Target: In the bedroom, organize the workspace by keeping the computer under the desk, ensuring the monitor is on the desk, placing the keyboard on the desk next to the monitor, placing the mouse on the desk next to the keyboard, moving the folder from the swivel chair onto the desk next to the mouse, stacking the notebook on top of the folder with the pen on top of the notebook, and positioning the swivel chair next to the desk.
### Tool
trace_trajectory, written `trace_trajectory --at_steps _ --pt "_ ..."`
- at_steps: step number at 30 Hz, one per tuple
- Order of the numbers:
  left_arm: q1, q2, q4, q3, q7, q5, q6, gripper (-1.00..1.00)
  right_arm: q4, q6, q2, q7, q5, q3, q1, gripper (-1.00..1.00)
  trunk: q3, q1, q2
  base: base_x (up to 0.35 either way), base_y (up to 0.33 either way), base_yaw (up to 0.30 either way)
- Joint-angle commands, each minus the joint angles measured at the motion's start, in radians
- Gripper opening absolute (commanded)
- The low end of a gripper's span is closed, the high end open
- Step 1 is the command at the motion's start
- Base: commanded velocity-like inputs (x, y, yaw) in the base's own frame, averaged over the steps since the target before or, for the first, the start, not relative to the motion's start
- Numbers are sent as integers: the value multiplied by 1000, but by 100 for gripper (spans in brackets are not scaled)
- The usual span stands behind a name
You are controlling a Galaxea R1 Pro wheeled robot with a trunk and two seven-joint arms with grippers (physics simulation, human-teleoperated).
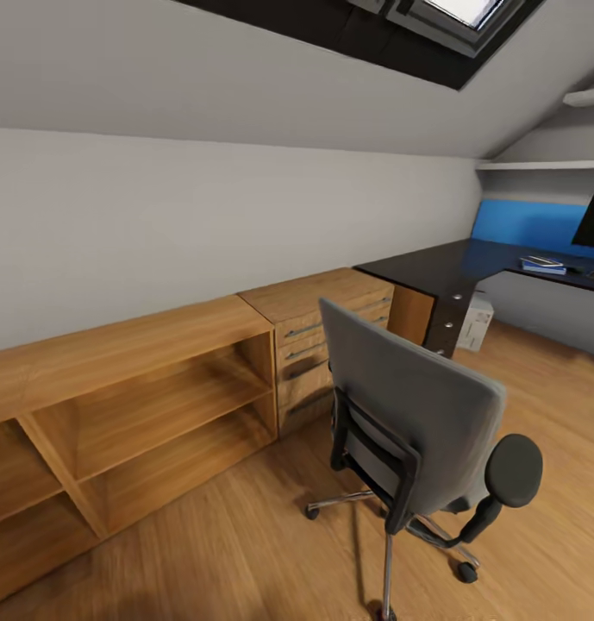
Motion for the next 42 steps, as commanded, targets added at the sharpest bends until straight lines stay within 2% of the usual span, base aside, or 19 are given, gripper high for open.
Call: trace_trajectory --at_steps 1,11,29,42 --pt "0 0 0 -9 6 6 -2 100 1 -3 1 -5 -5 9 -1 100 -1 0 0 0 0 -299" --pt "0 3 0 -5 7 8 -3 100 1 -4 2 -5 -5 8 -1 100 -5 0 0 15 10 -298" --pt "0 2 0 -6 7 8 -3 100 1 -3 1 -5 -5 7 -1 100 -11 0 0 120 64 -298" --pt "0 2 0 -6 7 8 -3 100 1 -1 0 -5 -5 7 -1 100 -16 0 0 257 101 -298"
